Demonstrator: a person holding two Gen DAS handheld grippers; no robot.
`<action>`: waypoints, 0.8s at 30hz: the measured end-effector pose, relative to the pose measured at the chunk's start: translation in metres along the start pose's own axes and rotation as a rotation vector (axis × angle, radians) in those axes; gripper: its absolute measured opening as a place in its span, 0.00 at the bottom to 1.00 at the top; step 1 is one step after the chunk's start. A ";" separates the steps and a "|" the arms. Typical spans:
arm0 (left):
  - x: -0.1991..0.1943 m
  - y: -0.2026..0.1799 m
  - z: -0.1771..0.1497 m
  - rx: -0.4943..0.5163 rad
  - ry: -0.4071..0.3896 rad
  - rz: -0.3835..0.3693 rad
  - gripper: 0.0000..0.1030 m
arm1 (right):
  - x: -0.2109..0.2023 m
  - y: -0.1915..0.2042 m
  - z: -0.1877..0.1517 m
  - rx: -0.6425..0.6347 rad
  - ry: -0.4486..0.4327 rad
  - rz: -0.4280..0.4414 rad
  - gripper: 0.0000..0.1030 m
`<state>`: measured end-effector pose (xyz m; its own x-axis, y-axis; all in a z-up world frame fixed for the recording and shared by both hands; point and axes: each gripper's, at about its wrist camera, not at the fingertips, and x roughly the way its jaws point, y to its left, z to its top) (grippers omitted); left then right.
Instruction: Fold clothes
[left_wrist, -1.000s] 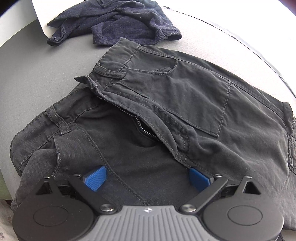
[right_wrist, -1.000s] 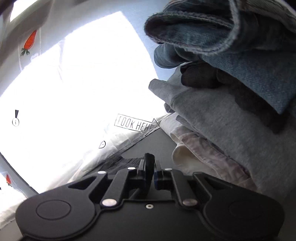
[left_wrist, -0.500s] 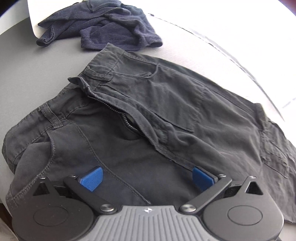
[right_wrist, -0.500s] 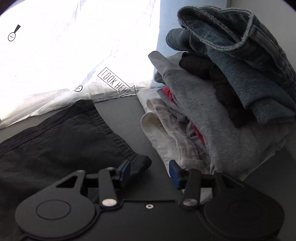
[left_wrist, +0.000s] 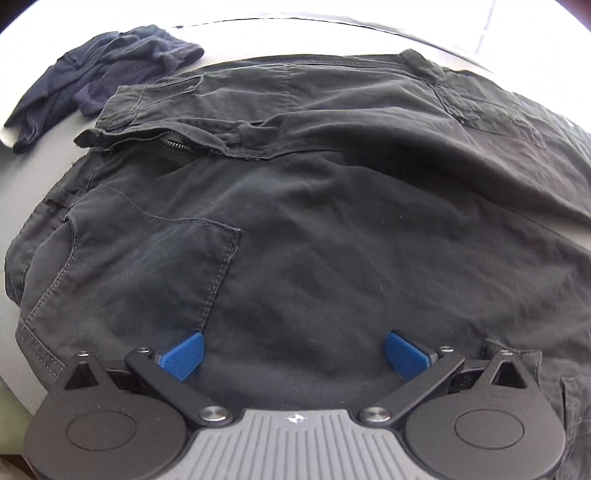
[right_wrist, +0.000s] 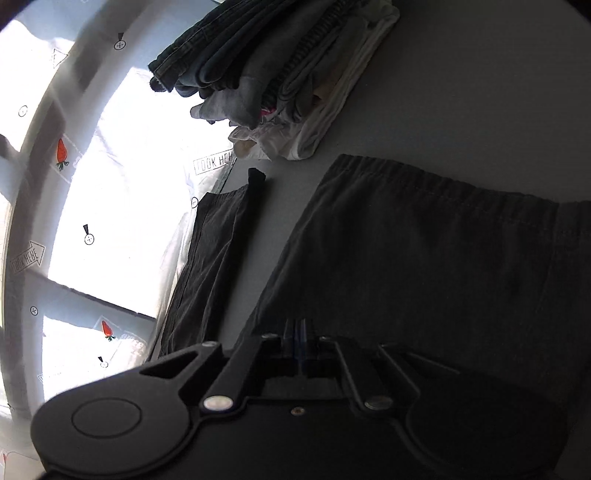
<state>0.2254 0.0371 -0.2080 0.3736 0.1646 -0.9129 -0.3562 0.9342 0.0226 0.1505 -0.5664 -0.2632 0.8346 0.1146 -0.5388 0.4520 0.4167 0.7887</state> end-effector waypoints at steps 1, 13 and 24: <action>0.000 -0.001 0.000 -0.009 -0.002 0.004 1.00 | -0.012 -0.011 -0.004 0.034 -0.010 -0.002 0.03; 0.003 -0.002 0.000 -0.009 -0.003 0.012 1.00 | -0.088 -0.092 -0.020 0.241 -0.122 -0.015 0.09; 0.002 -0.002 -0.004 -0.012 -0.022 0.015 1.00 | -0.093 -0.092 0.003 0.161 -0.136 -0.075 0.32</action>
<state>0.2235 0.0345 -0.2117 0.3870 0.1854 -0.9032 -0.3723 0.9276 0.0309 0.0318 -0.6177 -0.2846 0.8265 -0.0383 -0.5616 0.5498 0.2691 0.7908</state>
